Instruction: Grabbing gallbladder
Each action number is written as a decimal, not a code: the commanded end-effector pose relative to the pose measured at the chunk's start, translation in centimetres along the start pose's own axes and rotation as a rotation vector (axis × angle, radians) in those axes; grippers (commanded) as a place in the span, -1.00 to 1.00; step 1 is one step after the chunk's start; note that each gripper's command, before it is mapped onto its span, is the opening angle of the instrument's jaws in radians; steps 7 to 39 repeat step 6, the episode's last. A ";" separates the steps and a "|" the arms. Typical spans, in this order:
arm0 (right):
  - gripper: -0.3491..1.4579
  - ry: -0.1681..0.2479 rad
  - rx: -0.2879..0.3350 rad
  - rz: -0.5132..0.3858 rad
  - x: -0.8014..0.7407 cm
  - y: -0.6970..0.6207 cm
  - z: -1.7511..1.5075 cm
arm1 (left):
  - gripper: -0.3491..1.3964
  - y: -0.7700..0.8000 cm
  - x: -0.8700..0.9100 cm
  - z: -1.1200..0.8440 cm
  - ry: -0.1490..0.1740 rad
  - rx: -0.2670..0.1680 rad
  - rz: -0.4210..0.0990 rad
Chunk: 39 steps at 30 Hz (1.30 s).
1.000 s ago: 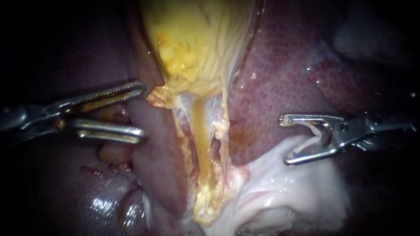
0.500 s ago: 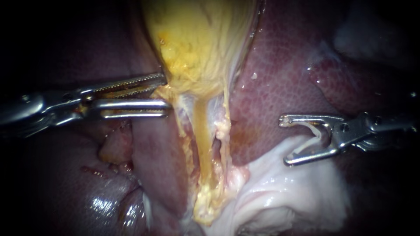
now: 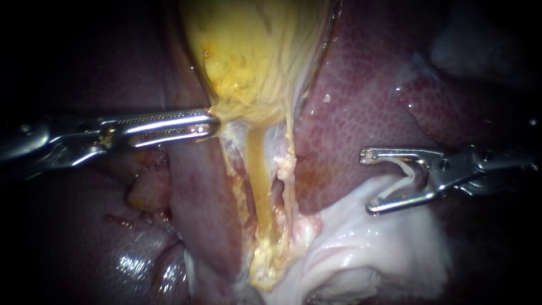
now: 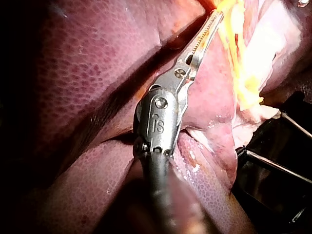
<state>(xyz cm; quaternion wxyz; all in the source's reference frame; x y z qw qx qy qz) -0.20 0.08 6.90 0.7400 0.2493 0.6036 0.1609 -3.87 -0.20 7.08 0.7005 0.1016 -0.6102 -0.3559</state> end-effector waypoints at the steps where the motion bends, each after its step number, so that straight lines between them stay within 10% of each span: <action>1: 0.05 0.000 0.000 0.000 0.00 0.00 0.00 | -1.00 0.00 0.00 0.00 0.000 -0.001 0.000; 39: 0.05 0.000 0.000 0.000 0.00 -0.01 0.00 | -1.00 -0.01 -0.01 0.00 0.000 0.002 -0.006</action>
